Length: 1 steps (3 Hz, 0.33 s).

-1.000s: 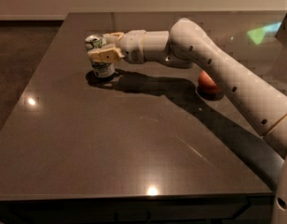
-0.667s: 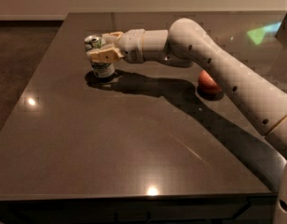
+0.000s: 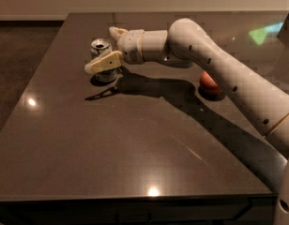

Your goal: Place 7up can upright

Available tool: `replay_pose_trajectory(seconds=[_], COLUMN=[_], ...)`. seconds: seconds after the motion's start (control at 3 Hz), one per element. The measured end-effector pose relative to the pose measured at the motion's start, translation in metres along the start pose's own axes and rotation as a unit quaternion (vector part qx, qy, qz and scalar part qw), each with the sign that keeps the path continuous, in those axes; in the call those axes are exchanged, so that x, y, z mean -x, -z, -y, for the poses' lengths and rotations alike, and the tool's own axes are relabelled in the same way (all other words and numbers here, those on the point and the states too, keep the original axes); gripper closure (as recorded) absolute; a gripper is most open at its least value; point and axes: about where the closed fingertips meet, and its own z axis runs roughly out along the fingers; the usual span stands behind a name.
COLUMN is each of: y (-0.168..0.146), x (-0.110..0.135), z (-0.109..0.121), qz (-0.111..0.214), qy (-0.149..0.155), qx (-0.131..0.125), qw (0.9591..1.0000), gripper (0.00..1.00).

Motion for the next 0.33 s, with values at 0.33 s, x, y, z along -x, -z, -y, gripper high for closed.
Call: replay_pose_trajectory(seconds=[0.33], y=[-0.0001], x=[0.0], z=[-0.0001], qz=[0.0], qy=[0.0], qx=[0.0], qw=[1.0], gripper=[0.0])
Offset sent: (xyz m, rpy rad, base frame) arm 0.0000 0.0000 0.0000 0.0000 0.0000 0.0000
